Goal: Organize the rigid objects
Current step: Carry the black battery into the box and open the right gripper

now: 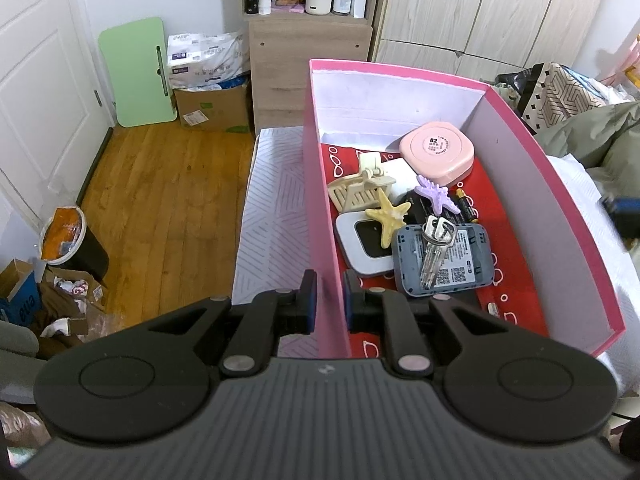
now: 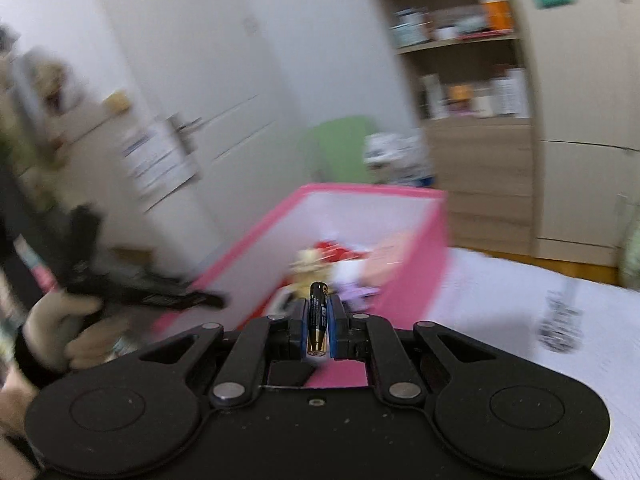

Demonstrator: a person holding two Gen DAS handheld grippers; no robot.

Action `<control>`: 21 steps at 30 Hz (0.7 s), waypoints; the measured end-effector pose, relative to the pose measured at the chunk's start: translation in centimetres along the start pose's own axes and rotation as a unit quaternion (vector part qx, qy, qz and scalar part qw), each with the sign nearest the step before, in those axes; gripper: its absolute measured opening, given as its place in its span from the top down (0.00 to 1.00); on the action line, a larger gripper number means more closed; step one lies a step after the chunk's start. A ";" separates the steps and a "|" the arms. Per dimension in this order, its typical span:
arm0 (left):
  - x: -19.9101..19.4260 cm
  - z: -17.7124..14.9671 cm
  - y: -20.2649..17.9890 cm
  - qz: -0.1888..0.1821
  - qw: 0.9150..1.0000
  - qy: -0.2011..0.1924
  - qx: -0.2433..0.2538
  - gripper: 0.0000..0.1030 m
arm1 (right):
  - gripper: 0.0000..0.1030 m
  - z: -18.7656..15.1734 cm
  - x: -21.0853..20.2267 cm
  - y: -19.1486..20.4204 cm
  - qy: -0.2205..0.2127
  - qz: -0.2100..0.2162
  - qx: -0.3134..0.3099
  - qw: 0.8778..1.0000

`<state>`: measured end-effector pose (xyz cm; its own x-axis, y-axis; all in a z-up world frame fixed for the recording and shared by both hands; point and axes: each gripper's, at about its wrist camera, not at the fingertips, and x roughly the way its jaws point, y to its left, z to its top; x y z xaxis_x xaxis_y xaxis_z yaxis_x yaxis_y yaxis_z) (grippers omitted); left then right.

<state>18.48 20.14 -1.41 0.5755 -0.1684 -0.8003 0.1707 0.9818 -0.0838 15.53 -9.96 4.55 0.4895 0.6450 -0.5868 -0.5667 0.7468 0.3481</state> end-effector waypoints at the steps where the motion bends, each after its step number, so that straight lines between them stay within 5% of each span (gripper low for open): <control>1: -0.1 -0.1 0.1 0.000 1.000 -0.001 0.000 0.85 | 0.88 0.1 0.8 0.6 0.012 0.003 -0.012 1.000; 9: -0.2 -0.3 0.2 -0.003 1.000 -0.004 -0.012 0.85 | 0.88 3.0 8.2 2.8 0.114 0.032 -0.060 0.991; 15: -0.3 -0.5 0.4 -0.003 1.000 -0.008 -0.023 0.85 | 0.88 4.9 14.1 3.6 0.208 0.062 -0.066 0.974; 21: 0.1 -0.4 0.1 0.003 1.000 -0.001 -0.022 0.86 | 0.88 4.8 17.4 4.8 0.243 0.061 -0.077 0.965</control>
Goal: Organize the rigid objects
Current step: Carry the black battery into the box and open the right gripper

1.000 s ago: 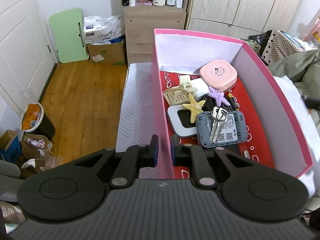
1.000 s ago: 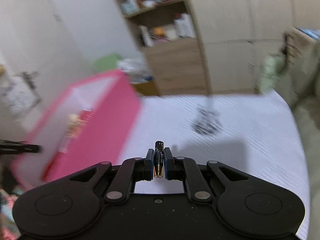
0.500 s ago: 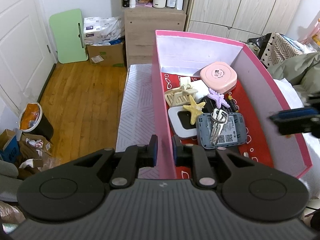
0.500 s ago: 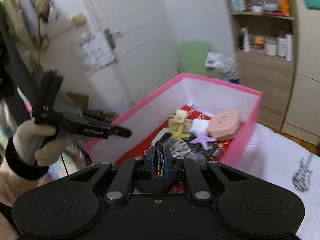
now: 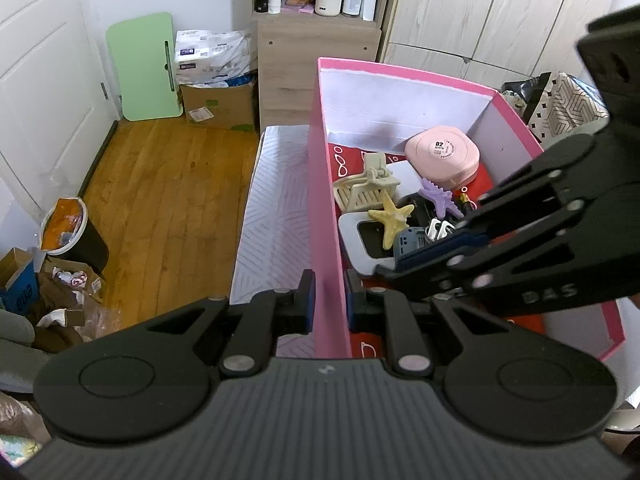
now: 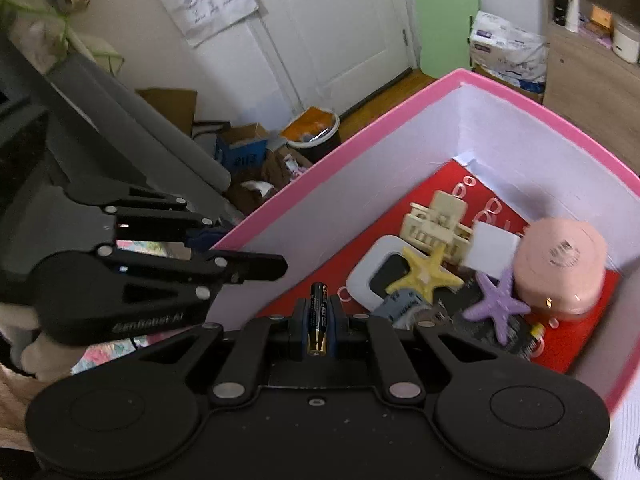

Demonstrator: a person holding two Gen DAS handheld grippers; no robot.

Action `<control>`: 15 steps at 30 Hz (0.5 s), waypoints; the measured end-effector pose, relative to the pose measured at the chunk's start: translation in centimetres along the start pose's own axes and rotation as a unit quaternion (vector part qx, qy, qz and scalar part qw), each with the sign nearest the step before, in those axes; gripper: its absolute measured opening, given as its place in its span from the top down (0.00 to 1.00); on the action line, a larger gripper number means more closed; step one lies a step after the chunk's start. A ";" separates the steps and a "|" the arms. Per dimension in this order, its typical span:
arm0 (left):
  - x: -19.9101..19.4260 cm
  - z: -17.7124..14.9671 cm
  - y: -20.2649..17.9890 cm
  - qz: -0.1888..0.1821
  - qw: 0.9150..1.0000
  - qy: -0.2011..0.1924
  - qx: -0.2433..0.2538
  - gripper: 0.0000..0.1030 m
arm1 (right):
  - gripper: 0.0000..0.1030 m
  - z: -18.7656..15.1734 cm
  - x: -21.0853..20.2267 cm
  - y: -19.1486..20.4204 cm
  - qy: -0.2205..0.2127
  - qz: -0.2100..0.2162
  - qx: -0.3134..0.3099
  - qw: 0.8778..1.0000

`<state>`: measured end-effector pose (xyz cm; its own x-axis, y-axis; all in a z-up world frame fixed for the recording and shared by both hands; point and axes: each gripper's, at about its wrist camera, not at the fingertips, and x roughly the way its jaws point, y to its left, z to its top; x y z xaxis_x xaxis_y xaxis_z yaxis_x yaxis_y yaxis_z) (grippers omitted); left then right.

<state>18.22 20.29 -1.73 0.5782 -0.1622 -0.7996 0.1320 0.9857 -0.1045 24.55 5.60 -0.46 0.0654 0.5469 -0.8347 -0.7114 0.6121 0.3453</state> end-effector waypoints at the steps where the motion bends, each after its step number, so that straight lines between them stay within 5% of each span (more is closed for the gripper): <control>1: 0.1 0.1 0.0 0.001 1.000 0.002 0.000 0.86 | 0.88 0.2 0.3 0.0 0.005 0.003 0.000 1.000; 7: 0.4 0.2 -0.1 0.001 1.000 0.006 0.002 0.86 | 0.83 0.1 0.4 0.4 -0.011 -0.029 -0.026 0.999; 15: 0.8 0.3 -0.2 0.003 1.000 0.010 0.003 0.87 | 0.71 -3.3 -5.5 -0.7 -0.106 -0.038 0.027 0.993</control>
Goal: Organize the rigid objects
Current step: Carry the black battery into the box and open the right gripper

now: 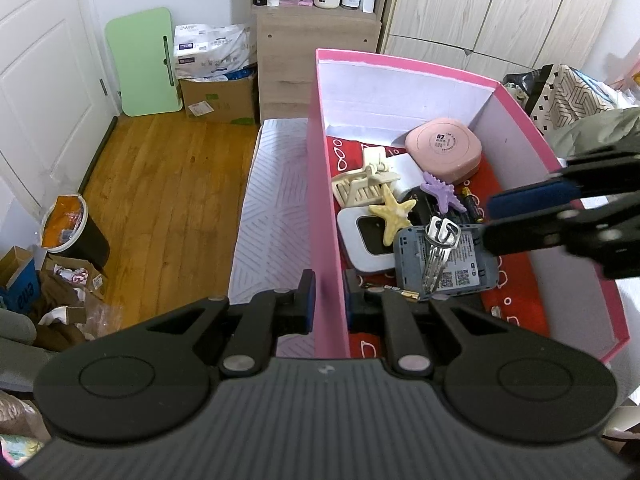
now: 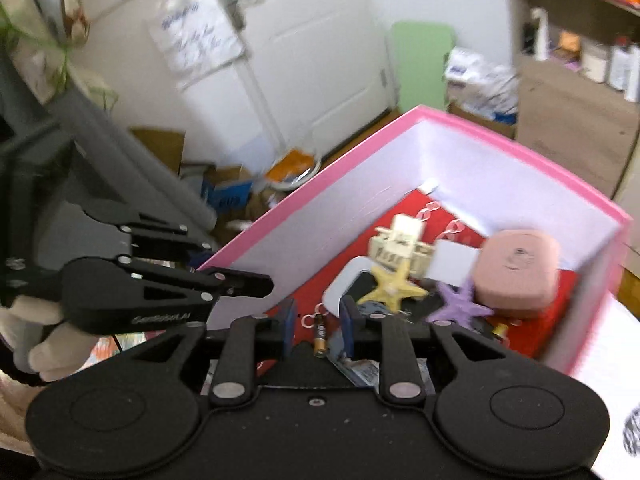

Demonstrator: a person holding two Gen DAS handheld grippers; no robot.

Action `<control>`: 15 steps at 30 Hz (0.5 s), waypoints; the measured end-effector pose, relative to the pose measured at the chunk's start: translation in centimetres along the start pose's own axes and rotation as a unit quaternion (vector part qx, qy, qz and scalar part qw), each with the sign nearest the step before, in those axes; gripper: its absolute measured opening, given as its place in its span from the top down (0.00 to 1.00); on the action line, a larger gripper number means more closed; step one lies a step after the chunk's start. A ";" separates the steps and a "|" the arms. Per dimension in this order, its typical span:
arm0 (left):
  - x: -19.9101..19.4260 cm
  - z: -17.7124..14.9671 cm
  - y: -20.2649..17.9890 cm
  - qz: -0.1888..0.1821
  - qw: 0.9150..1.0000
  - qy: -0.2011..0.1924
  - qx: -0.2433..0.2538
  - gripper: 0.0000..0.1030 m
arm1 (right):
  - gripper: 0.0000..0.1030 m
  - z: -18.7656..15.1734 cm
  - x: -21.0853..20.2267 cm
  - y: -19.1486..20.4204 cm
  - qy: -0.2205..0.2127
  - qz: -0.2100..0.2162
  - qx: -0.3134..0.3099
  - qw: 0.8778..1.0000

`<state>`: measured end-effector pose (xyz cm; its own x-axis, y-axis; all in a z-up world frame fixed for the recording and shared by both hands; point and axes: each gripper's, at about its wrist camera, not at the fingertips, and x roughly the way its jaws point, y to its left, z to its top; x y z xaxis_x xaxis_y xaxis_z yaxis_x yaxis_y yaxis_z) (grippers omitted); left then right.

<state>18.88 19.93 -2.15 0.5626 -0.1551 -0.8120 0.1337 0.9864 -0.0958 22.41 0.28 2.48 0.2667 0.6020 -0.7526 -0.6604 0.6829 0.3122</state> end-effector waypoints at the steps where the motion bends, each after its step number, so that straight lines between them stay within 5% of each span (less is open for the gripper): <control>1: 0.0 0.0 0.0 0.001 1.000 0.000 0.000 0.87 | 0.69 -0.4 -0.7 -0.2 -0.009 -0.003 0.006 1.000; 15: -1.1 -0.3 -1.2 0.018 1.000 -0.008 -0.001 0.87 | 0.60 -4.1 -4.8 -1.2 -0.083 -0.057 0.031 0.994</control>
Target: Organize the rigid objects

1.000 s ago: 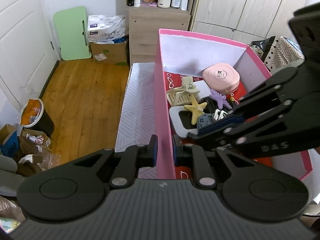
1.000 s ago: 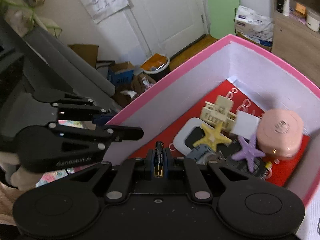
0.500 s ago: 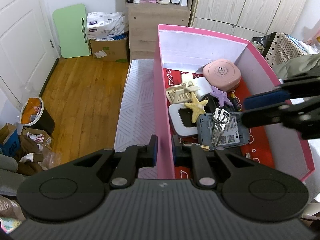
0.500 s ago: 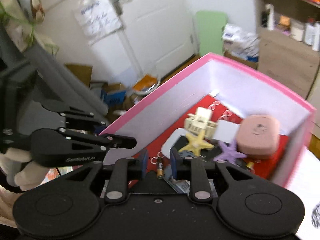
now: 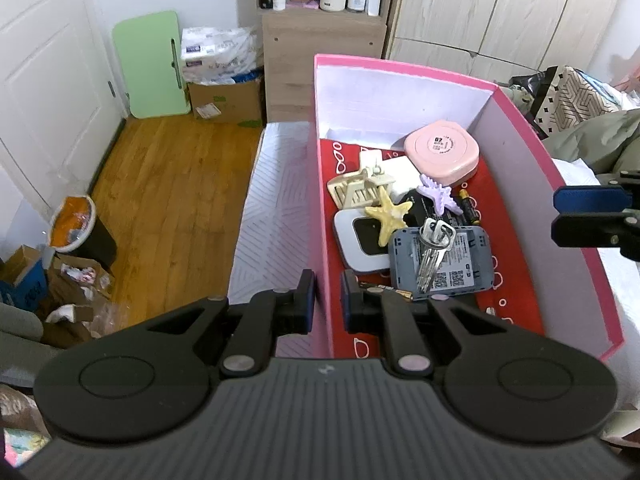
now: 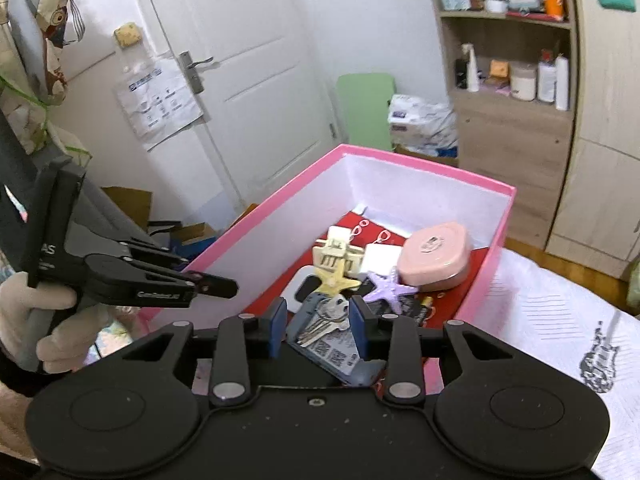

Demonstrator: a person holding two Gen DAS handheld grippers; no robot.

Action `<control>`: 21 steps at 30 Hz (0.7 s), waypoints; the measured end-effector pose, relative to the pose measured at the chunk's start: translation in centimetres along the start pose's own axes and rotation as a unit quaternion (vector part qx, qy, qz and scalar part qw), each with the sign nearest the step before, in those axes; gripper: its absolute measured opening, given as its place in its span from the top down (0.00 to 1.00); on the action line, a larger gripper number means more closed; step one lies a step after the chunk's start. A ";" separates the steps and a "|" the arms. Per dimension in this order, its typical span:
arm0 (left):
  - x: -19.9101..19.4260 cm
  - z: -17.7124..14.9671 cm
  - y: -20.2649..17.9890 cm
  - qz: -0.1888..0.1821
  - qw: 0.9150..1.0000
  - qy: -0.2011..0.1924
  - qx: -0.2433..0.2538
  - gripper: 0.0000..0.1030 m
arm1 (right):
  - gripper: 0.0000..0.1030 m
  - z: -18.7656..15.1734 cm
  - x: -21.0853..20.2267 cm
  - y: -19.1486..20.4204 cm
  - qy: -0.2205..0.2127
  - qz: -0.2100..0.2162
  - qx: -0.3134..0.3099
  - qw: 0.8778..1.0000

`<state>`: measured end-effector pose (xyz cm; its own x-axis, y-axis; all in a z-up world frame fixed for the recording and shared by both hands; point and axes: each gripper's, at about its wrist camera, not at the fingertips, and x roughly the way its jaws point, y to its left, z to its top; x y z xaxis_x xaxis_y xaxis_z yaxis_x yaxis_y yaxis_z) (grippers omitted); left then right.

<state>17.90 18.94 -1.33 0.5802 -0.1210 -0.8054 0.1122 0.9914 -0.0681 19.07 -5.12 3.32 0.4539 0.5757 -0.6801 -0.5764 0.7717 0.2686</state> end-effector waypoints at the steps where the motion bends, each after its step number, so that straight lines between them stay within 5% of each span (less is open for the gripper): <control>1: -0.4 0.0 -0.2 0.004 1.000 -0.004 0.002 0.87 | 0.60 -0.2 -0.3 0.1 -0.004 -0.001 -0.001 1.000; 10: -5.5 -0.7 -1.8 0.019 0.999 -0.041 0.008 0.83 | 0.48 -1.2 -2.9 0.4 -0.050 -0.021 -0.002 0.999; 12: -6.5 -0.8 -2.2 0.009 0.999 -0.039 0.009 0.79 | 0.35 -1.4 -3.7 0.4 -0.060 -0.029 0.005 0.998; 16: -8.5 -1.2 -3.8 0.005 0.999 -0.044 0.015 0.50 | 0.20 -2.1 -5.7 0.3 -0.079 -0.061 0.036 0.994; 17: -8.9 -1.3 -4.2 0.006 0.999 -0.045 0.018 0.47 | 0.09 -2.1 -6.1 0.2 -0.078 -0.076 0.048 0.993; 21: -9.9 -1.1 -5.3 -0.003 1.000 -0.024 0.014 0.26 | 0.05 -2.5 -8.2 0.5 -0.075 -0.150 0.083 0.982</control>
<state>10.63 14.92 6.37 0.6182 -0.1291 -0.7753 0.1375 0.9890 -0.0551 13.35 -10.11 7.29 0.6886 0.3404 -0.6403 -0.2895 0.9386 0.1876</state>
